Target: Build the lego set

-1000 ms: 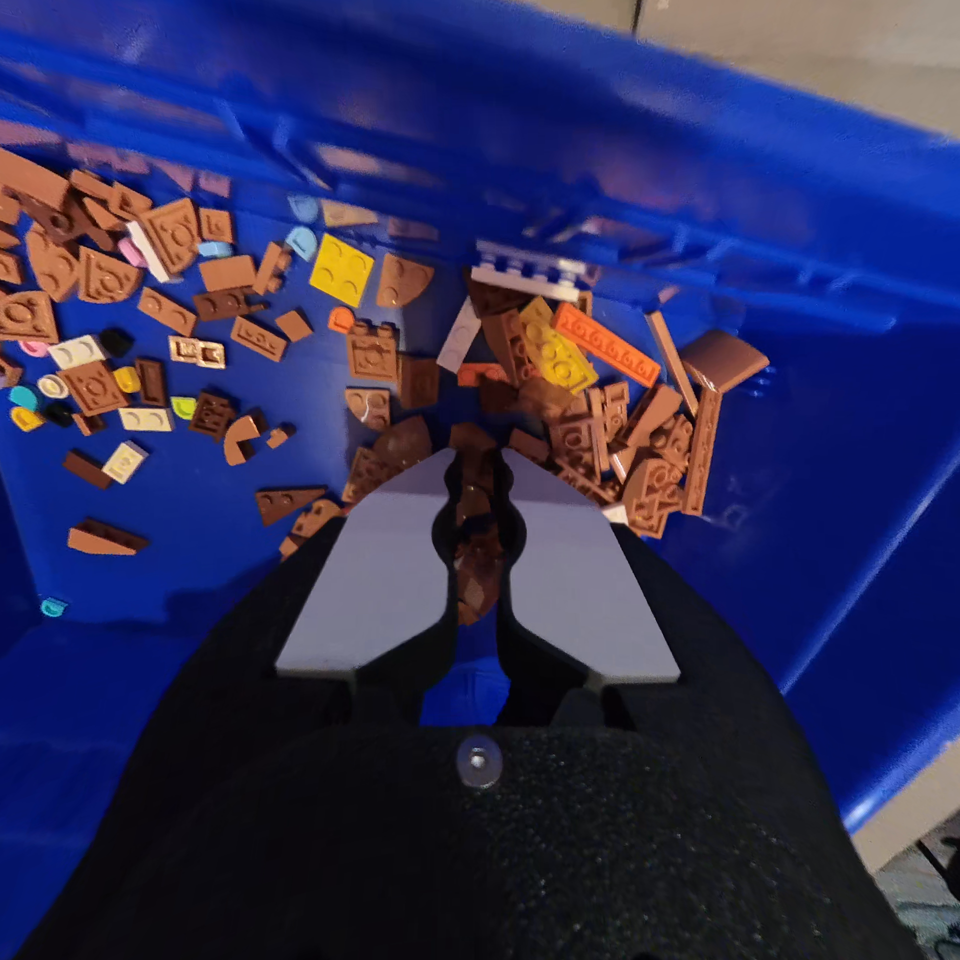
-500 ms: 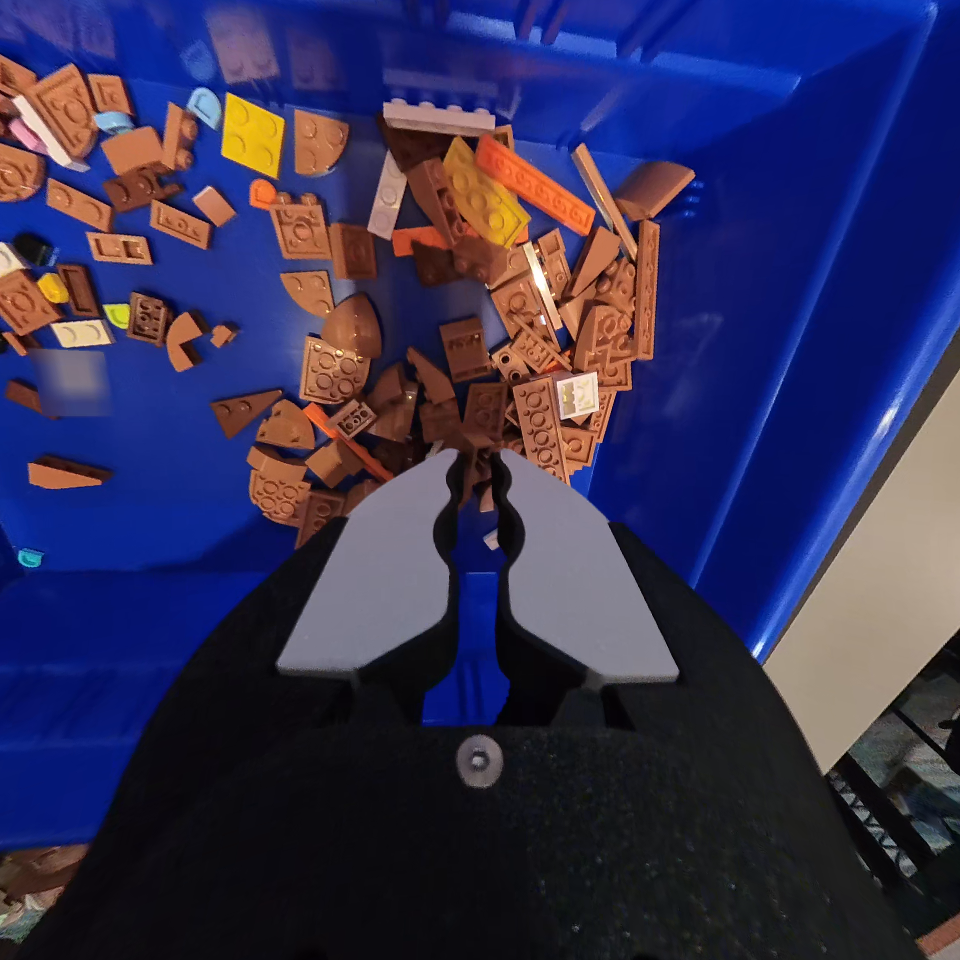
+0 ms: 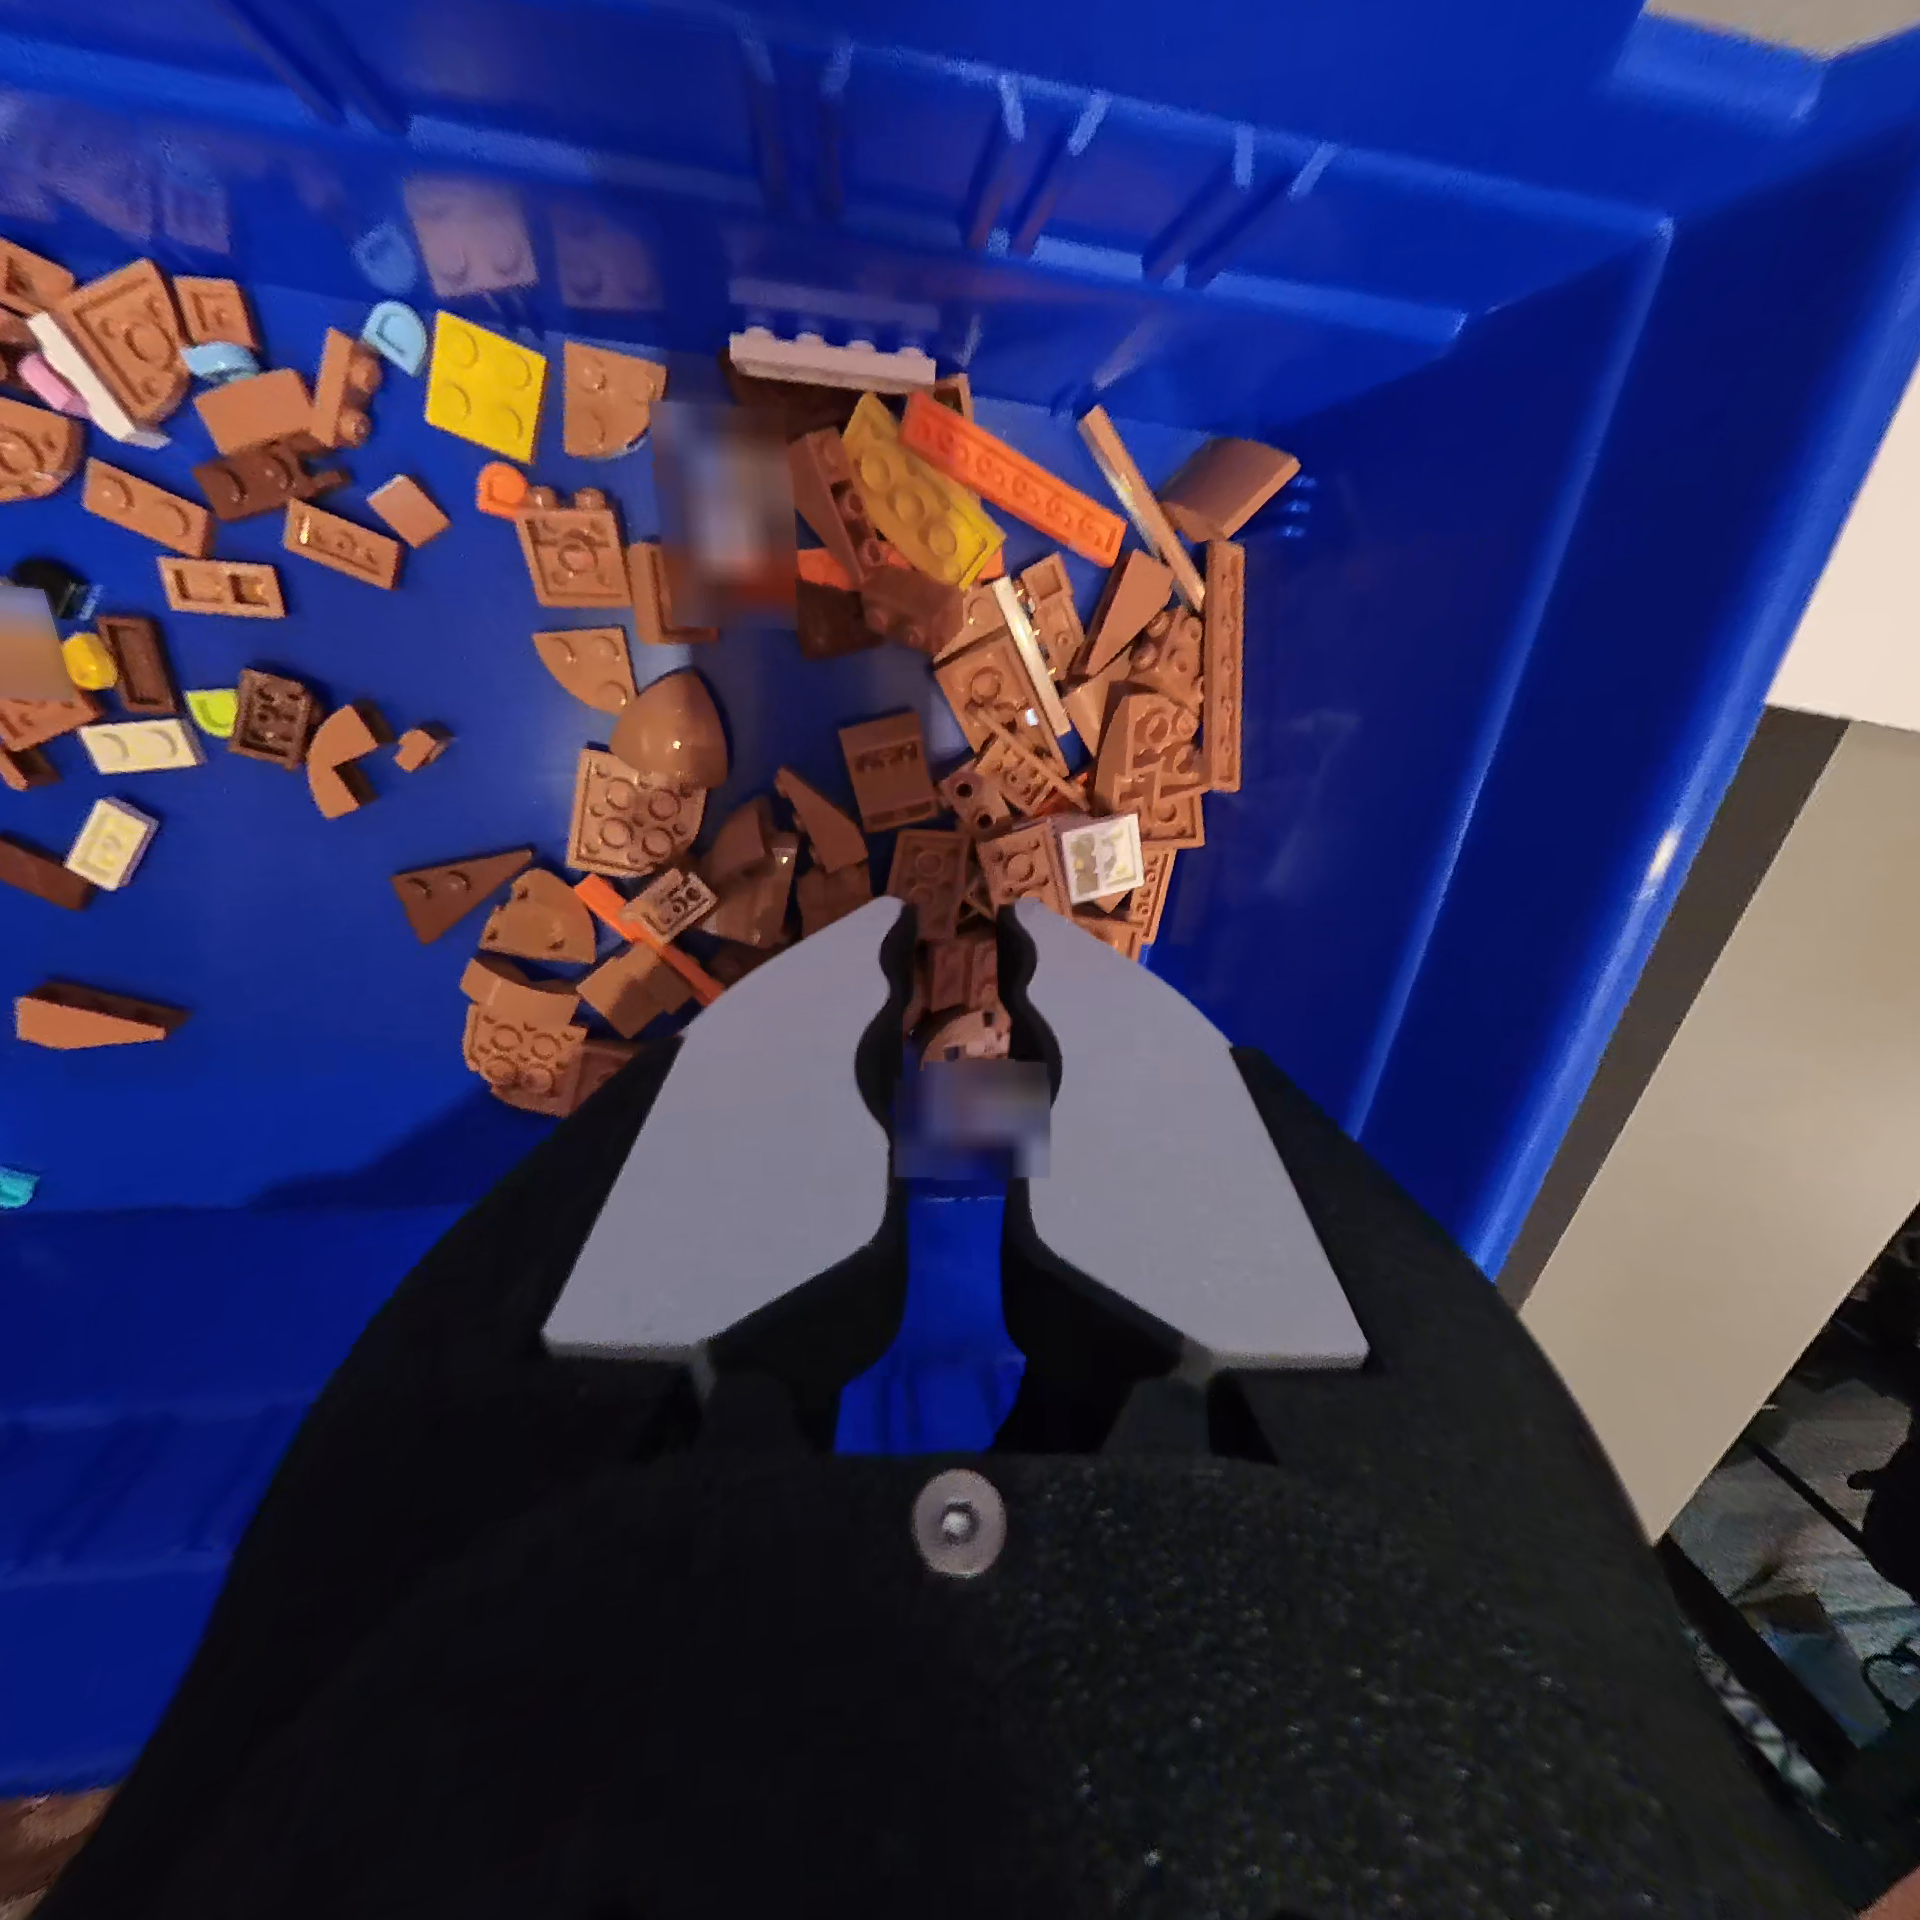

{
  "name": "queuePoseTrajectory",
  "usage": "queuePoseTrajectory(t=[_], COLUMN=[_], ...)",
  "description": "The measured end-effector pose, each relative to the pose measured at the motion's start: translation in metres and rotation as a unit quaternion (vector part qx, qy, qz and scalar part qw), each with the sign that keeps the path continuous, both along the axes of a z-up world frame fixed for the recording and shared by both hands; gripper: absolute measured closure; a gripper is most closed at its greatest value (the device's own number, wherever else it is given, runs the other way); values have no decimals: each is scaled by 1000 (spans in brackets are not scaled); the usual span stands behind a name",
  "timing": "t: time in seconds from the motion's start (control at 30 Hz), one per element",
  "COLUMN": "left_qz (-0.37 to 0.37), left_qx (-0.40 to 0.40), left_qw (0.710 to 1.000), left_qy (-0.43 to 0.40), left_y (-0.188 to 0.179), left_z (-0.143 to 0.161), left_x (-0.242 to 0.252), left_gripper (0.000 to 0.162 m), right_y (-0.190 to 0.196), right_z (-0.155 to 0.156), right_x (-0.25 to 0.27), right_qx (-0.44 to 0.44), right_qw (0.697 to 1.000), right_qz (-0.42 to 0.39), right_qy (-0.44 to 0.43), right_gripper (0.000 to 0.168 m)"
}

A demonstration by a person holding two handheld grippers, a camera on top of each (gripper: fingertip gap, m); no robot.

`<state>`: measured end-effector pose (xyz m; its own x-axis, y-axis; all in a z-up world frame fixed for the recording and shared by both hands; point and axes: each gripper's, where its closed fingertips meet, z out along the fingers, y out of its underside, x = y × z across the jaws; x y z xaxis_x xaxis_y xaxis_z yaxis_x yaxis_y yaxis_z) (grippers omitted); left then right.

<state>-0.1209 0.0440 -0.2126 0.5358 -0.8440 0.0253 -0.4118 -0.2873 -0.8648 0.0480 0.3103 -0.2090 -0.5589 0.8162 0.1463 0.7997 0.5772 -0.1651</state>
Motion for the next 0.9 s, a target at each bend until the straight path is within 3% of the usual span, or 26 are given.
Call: queuePoseTrajectory(t=[0.47,0.6,0.7,0.9], left_qz=[0,-1,-1,-1], left_qx=[1,2,2,1], left_qw=[1000,1000,1000,1000], left_qy=[0,1,1,1], left_y=[0,-1,-1,-1], left_z=[0,0,0,0], left_x=[0,1,1,1], left_gripper=[140,140,140,140], right_y=[5,15,19,32], right_z=[-16,-24,-22,-7], right_x=[-41,-40,-36,-17], right_qx=[38,66,70,77], right_qw=[998,997,996,994], right_qz=[-30,-43,-52,-78], right_qy=[34,17,13,17], right_gripper=[152,153,167,167])
